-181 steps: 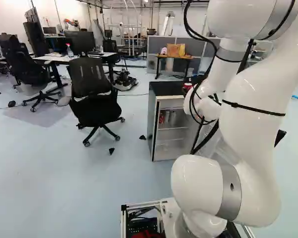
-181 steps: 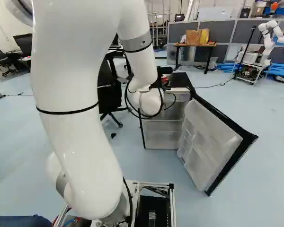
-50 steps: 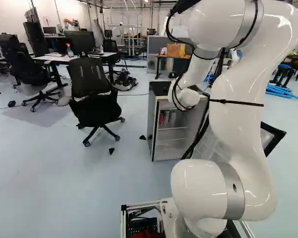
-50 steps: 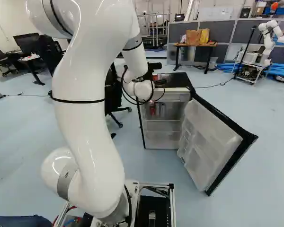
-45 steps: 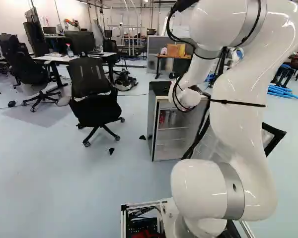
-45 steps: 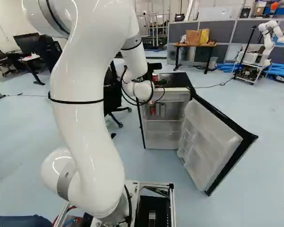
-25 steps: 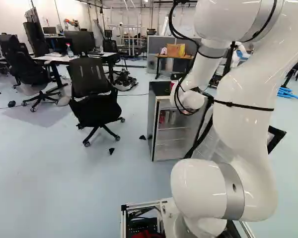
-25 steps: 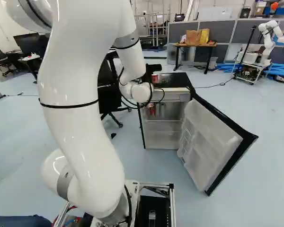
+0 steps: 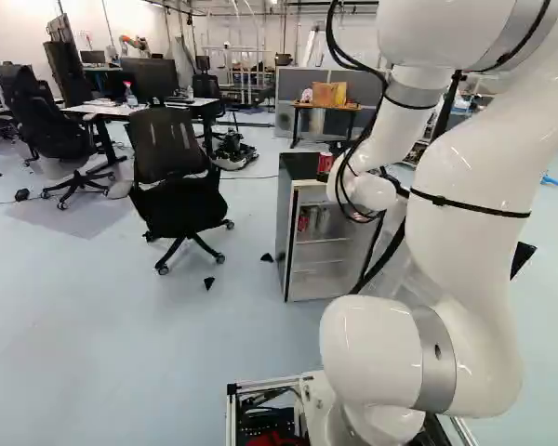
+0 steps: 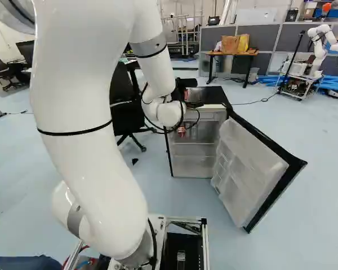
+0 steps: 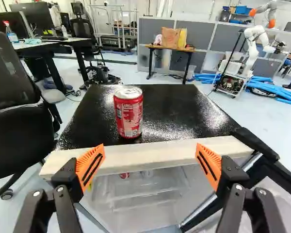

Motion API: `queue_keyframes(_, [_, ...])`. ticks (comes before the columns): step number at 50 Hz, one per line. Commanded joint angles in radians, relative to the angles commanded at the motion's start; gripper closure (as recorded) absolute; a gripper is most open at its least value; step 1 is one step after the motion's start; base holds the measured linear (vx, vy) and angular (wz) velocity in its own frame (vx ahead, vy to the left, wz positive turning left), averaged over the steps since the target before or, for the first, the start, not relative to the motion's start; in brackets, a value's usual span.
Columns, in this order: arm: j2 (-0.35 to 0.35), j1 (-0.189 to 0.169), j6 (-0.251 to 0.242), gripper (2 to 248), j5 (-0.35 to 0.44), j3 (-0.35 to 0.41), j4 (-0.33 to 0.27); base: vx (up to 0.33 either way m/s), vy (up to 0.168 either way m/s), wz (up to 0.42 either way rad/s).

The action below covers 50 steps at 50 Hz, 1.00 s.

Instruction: Grab a drink from the fridge

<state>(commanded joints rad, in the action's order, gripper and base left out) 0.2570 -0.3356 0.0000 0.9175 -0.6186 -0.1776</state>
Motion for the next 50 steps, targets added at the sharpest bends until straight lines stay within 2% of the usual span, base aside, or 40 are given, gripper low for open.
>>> queue_keyframes(25, [-0.027,-0.083,0.000,3,-0.079,0.012,0.000,0.000,0.000,0.000])
queue_keyframes(50, [-0.076,-0.164,0.000,3,-0.269,0.003,0.035,0.000,0.000,0.000])
